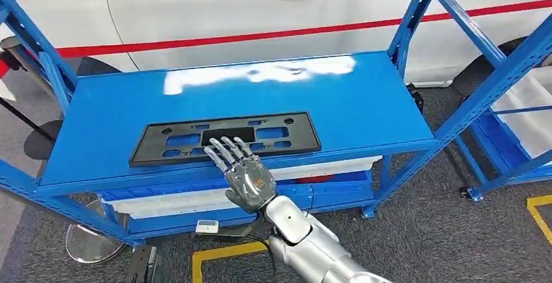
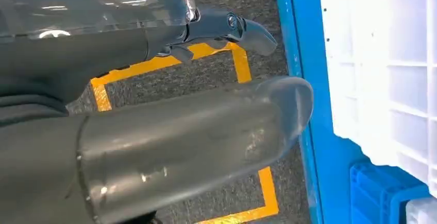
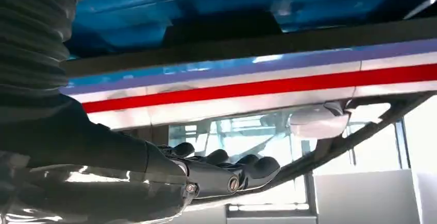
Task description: Take the parts from the cabinet and place them on the table.
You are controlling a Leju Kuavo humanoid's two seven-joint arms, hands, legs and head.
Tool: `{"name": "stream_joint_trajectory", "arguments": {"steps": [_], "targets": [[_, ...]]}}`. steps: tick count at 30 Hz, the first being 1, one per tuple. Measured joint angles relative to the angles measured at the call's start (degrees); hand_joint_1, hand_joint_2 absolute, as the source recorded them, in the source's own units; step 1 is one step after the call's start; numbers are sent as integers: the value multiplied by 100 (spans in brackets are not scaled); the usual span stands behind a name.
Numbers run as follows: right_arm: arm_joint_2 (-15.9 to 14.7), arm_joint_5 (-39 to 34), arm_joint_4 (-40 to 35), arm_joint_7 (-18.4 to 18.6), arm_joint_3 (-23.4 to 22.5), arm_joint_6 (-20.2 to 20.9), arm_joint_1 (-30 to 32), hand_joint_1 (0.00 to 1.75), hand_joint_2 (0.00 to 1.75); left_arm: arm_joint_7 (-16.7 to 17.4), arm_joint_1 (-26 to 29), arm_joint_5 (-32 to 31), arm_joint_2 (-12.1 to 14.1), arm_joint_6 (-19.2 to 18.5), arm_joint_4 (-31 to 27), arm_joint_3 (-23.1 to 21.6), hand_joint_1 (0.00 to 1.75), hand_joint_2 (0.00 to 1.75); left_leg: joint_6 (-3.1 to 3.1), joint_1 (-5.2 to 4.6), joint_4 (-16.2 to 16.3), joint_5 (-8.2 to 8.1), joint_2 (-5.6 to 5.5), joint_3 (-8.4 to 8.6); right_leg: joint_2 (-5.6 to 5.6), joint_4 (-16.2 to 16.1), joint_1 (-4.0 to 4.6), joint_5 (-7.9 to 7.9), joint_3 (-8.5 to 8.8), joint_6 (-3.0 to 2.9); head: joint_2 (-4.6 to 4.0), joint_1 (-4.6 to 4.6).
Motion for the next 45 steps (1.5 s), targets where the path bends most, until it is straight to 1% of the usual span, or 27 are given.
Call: {"name": "stream_joint_trajectory", "arguments": {"steps": [1,3,4,7,10,13,14,15,16,18,19,21,23,24,25,26,28,29,31,34,35,38,40,41,43,44,45], "targets": [[-7,-7,0,4,0,9,-2,0,175,0,6,0,-2,0,2,0,0,0,-10,0,1,-34,-8,51,0,-325,1,303,93,-18,0,4],[-6,-13,2,24,-2,22,-15,0,175,0,-1,-2,-4,-4,2,-4,0,0,-35,-2,-1,-109,-20,171,1,-1306,13,930,498,-89,0,7],[-9,-24,11,37,-4,39,-31,0,175,0,-2,-4,-7,-9,2,-9,0,0,-59,-8,-6,-145,-20,200,4,-1689,34,1032,640,-141,0,13],[-9,-90,77,123,-18,133,-105,0,175,2,-19,-7,-7,-11,4,-28,0,0,-169,-35,-32,-190,-17,200,9,-1793,75,923,690,-185,0,4],[2,-116,148,162,-74,179,-200,0,175,2,-41,-15,-7,-11,4,-42,0,0,-258,-30,118,-302,0,209,6,-1930,3,914,845,-258,0,-2],[15,-127,234,177,-92,269,-294,0,175,7,-46,-20,-11,-11,4,-57,0,0,-325,-24,1372,-805,1,-502,-14,-1930,16,838,918,-330,0,-9],[18,-131,287,203,-96,306,-307,0,175,13,-34,-24,-11,-17,7,-68,0,0,-344,-23,1713,-853,1,-729,-12,-1925,20,808,942,-335,0,-11],[26,-131,346,221,-98,356,-322,0,175,20,-25,-24,-11,-17,7,-77,0,0,-353,-22,1761,-735,1,-825,-5,-1916,21,776,974,-334,0,-11],[44,-131,400,230,-101,387,-348,0,175,20,-28,-24,-11,-20,7,-85,0,0,-354,-20,1514,-479,2,-772,5,-1903,18,737,1019,-326,0,-13],[101,-114,479,289,-101,444,-441,0,175,22,-51,-37,-9,-26,7,-98,0,0,-329,-11,505,182,13,-379,17,-1871,15,637,1131,-292,0,-13],[127,-96,527,313,-101,474,-502,0,175,26,-54,-50,-9,-28,7,-105,0,0,-296,-12,162,287,32,-259,17,-1861,16,592,1145,-266,0,-9],[197,-55,679,367,-101,590,-659,0,175,48,-92,-65,-11,-37,9,-131,0,0,-198,-54,73,172,13,-196,28,-1819,57,580,1090,-201,0,-24],[260,33,820,468,-98,750,-741,0,175,63,-82,-92,-17,-6,9,-151,0,0,-156,-53,62,156,-3,-210,15,-1844,56,569,1107,-169,0,-11],[326,89,889,522,-96,837,-794,0,175,98,-90,-120,-35,28,9,-164,0,0,-119,5,10,167,6,-163,17,-1830,76,519,1112,-126,0,-13],[356,146,959,574,-94,898,-853,12,175,118,-101,-124,-35,61,9,-179,0,0,-87,7,-10,157,-1,-126,9,-1704,58,447,1093,-99,0,-4],[389,210,1031,625,-87,976,-921,175,175,122,-118,-140,-35,68,9,-199,0,0,-49,7,-16,141,7,-111,2,-1408,50,292,942,-84,0,9],[441,314,1214,714,-37,1196,-1009,175,175,125,-153,-170,-37,57,9,-245,0,0,-14,3,-15,116,7,-95,0,-441,20,-89,405,-49,0,9],[459,343,1303,734,-6,1356,-1032,175,175,125,-157,-179,-37,46,9,-265,0,0,-7,2,-13,103,5,-88,0,-80,9,-161,171,-36,0,7],[494,341,1447,752,59,1607,-1082,175,175,118,-152,-184,-44,39,9,-289,0,0,-21,4,0,67,-11,-52,-1,-178,-10,125,96,-34,0,13],[555,175,1552,750,129,1781,-1195,175,175,74,-162,-168,-70,33,9,-308,0,0,-80,4,16,-13,-20,32,-3,-1632,-6,946,683,-113,0,20],[573,157,1585,741,153,1794,-1223,175,175,68,-174,-164,-74,33,9,-313,0,0,-116,-43,41,-32,-24,19,1,-1752,31,870,746,-130,0,11],[601,140,1648,734,184,1805,-1234,175,175,61,-172,-153,-79,33,9,-326,0,0,-211,-19,-11,-28,-18,31,22,-1773,49,847,732,-176,0,15],[630,138,1676,734,190,1805,-1252,175,175,55,-181,-149,-76,29,9,-330,0,0,-275,-3,64,-113,4,34,8,-1877,-8,881,820,-244,0,5],[647,136,1690,734,192,1805,-1268,175,175,55,-189,-144,-76,26,9,-334,0,0,-298,-5,317,-270,4,-76,-1,-1890,-11,873,841,-284,0,-24],[665,133,1722,741,192,1807,-1272,175,175,55,-189,-142,-79,26,9,-334,0,0,-342,7,1220,-689,3,-526,-14,-1885,5,853,850,-315,0,-31],[665,133,1740,737,195,1805,-1268,175,175,55,-176,-144,-79,24,9,-337,0,0,-357,9,1639,-822,3,-750,-14,-1879,15,845,850,-324,0,-28],[667,133,1751,730,195,1805,-1271,175,175,55,-167,-142,-79,24,9,-339,0,0,-362,9,1817,-805,3,-864,-10,-1869,17,837,853,-327,0,-28]]}}
